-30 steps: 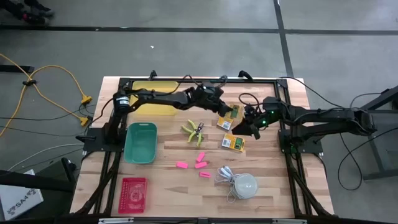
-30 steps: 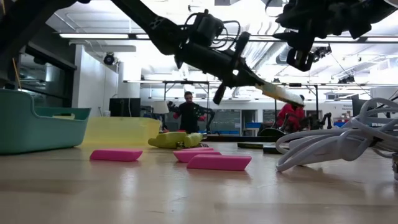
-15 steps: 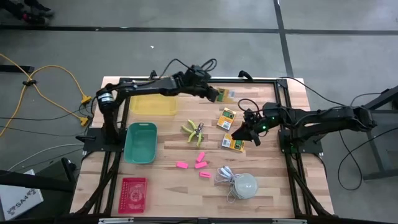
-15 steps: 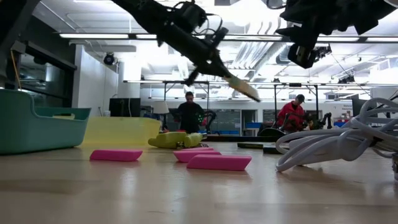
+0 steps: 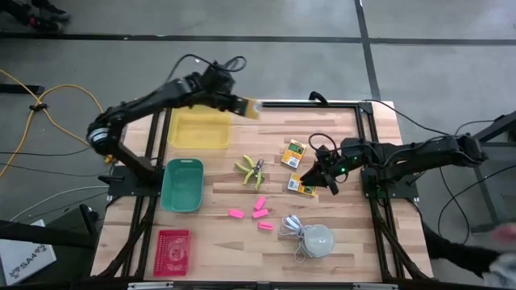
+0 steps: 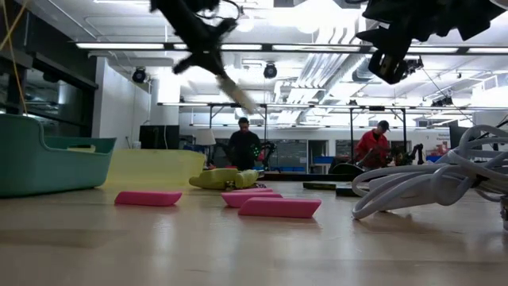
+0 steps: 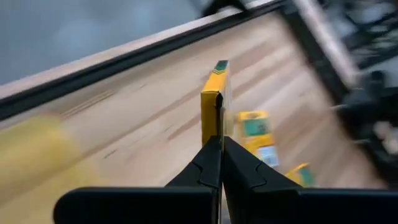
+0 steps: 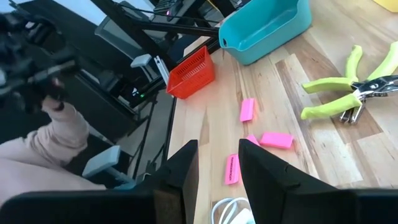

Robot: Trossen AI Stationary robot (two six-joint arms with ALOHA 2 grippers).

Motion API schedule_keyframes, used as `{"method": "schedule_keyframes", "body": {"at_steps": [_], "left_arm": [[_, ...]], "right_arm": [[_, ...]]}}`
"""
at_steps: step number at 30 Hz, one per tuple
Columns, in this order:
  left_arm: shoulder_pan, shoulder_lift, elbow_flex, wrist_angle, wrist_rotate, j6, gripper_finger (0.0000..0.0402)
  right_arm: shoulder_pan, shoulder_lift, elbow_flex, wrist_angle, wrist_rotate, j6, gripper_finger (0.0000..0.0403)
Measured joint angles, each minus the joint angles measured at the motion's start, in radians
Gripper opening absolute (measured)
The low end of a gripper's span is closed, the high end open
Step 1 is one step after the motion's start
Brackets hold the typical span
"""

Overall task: Pick & Place School Supplies
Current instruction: Put the middle yellow crayon box into the yellow bin

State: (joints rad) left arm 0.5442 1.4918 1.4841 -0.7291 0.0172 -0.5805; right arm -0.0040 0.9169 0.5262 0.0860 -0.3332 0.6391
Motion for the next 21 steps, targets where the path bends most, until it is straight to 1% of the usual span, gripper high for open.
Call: {"method": "schedule_keyframes", "body": {"at_steps": [2,5,8,12,14,16,21], "left_arm": [[0.003,-0.035,0.0,-0.064,-0.043,0.0,0.0001],[0.002,-0.076,0.0,-0.156,-0.076,0.0,0.0001],[0.001,-0.093,0.0,-0.266,-0.122,-0.018,0.0001],[0.005,-0.092,0.0,-0.42,-0.245,-0.051,0.0001],[0.005,-0.089,0.0,-0.451,-0.301,-0.07,0.0001],[0.005,-0.089,0.0,-0.471,-0.335,-0.079,0.0001],[0.011,-0.089,-0.02,-0.541,-0.372,-0.11,0.0001]], "right_arm": [[0.007,0.0,0.0,0.0,0.006,-0.01,0.0103],[0.018,0.0,0.0,-0.001,0.024,-0.018,0.0103],[0.027,0.0,0.0,0.0,0.025,-0.022,0.0103],[0.047,0.0,0.0,0.0,0.045,-0.023,0.0103],[0.057,0.0,0.0,0.0,0.061,-0.026,0.0103],[0.067,0.0,0.0,0.0,0.072,-0.027,0.0103],[0.082,0.0,0.0,0.0,0.078,-0.027,0.0103]]}}
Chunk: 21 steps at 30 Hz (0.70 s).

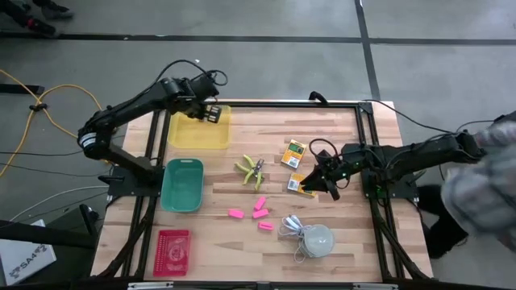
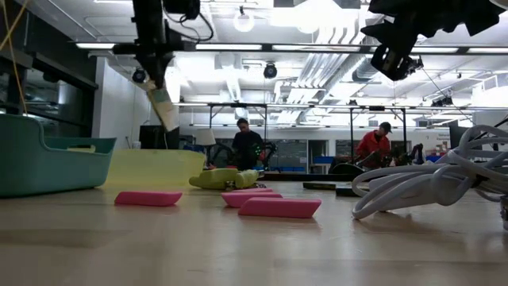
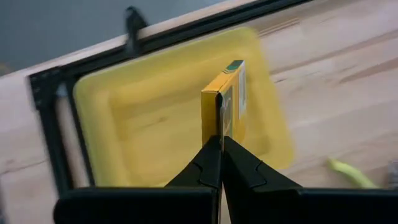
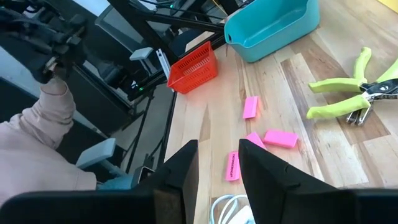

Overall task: Pick & Place School Supplies
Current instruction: Put the middle yellow crayon box into the yellow bin

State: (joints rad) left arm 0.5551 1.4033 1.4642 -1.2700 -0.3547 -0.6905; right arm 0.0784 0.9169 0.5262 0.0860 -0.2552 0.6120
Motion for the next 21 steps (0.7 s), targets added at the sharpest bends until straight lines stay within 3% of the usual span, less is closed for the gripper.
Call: {"method": "schedule_keyframes", "body": {"at_steps": [12,18,21], "left_arm": [[0.059,0.045,-0.184,-0.022,-0.132,-0.093,0.0001],[0.074,0.186,-0.185,-0.036,-0.156,-0.096,0.0001],[0.074,0.277,-0.185,-0.073,-0.219,-0.118,0.0001]], "right_arm": [[0.027,0.0,0.0,0.0,0.048,-0.006,0.0103],[0.027,0.0,0.0,0.001,0.048,0.01,0.0103],[0.027,0.0,0.0,0.001,0.048,0.012,0.0103]]}}
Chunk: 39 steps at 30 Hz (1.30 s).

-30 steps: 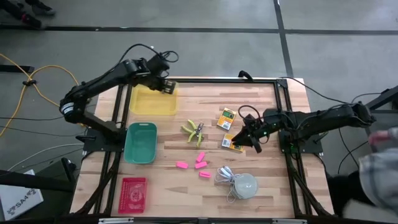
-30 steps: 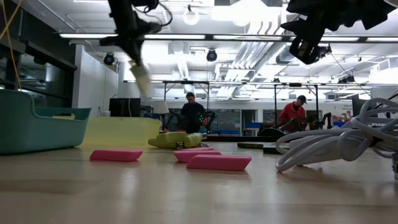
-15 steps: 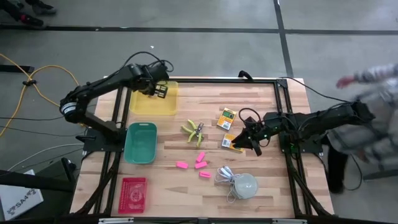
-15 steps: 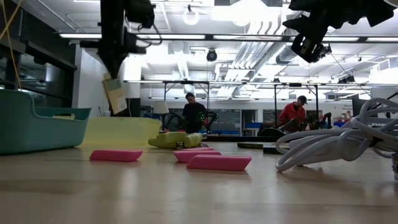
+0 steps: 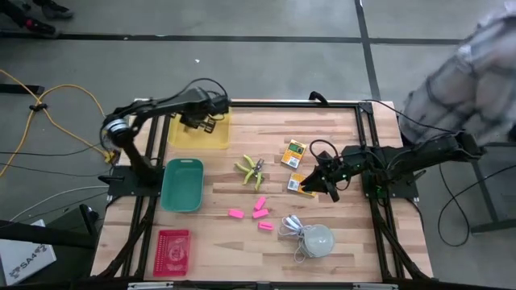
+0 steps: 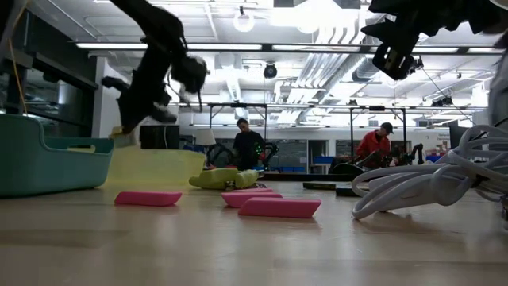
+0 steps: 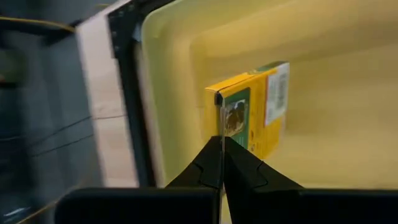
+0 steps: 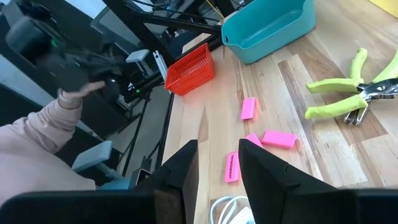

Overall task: Pick & Place School Supplies
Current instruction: Put the middle yellow crayon box into the yellow bin

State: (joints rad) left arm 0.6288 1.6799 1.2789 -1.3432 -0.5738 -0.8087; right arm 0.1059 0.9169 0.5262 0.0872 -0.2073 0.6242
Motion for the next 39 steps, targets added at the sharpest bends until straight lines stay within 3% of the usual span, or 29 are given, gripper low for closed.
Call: {"method": "schedule_keyframes", "body": {"at_steps": [8,14,19,25,39], "left_arm": [[-0.004,0.164,0.0,-0.141,-0.14,-0.161,0.0001],[0.002,0.203,0.003,-0.123,-0.168,-0.158,0.0001],[0.004,0.212,0.004,-0.096,-0.136,-0.143,0.0001],[0.003,0.215,0.0,-0.025,0.017,-0.062,0.0001],[0.004,0.215,0.0,-0.014,0.03,0.009,0.0001]], "right_arm": [[0.0,0.0,0.0,0.0,0.019,0.002,0.0103],[0.0,0.0,0.0,0.0,0.028,0.0,0.0103],[0.0,0.0,0.0,0.0,0.024,0.0,0.0103],[0.0,0.0,0.0,0.0,0.022,0.0,0.0103],[0.0,0.0,0.0,0.0,0.014,0.0,0.0103]]}}
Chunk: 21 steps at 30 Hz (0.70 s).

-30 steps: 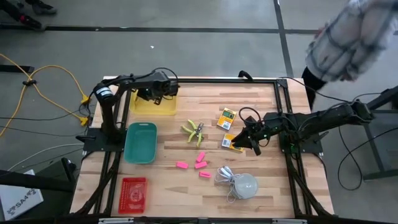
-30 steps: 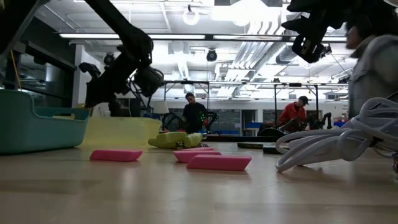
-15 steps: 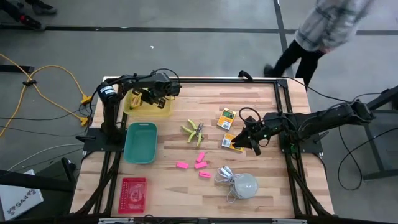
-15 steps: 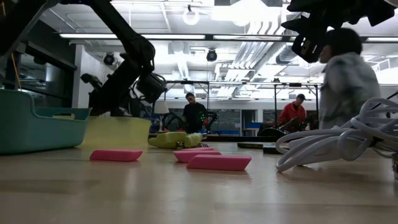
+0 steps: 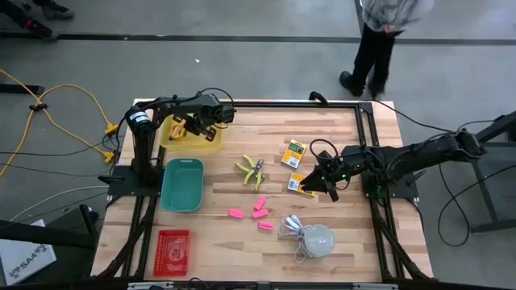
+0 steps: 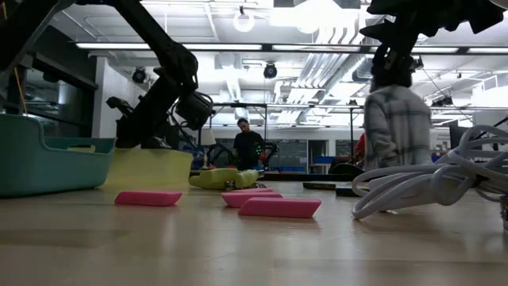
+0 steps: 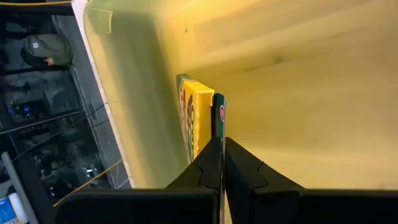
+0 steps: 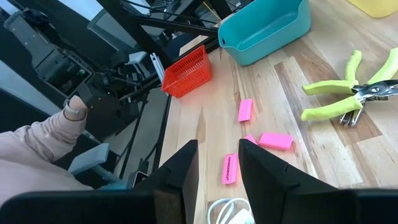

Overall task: Pick & Place School Supplies
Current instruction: Put the middle yellow crayon box into the yellow bin

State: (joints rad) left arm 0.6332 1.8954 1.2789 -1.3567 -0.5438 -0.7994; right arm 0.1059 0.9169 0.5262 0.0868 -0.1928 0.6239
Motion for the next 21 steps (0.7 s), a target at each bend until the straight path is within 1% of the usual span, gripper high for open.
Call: {"method": "schedule_keyframes", "body": {"at_steps": [11,19,21], "left_arm": [[-0.005,-0.002,0.008,-0.013,0.014,0.008,0.0001],[-0.041,-0.002,0.07,-0.023,0.013,0.017,0.0001],[-0.047,-0.002,0.083,-0.023,-0.004,0.017,0.0001]], "right_arm": [[0.0,0.0,0.0,0.0,-0.02,-0.001,0.0103],[0.0,0.0,0.0,0.0,-0.027,-0.019,0.0103],[0.0,0.0,0.0,0.0,-0.042,-0.019,0.0103]]}}
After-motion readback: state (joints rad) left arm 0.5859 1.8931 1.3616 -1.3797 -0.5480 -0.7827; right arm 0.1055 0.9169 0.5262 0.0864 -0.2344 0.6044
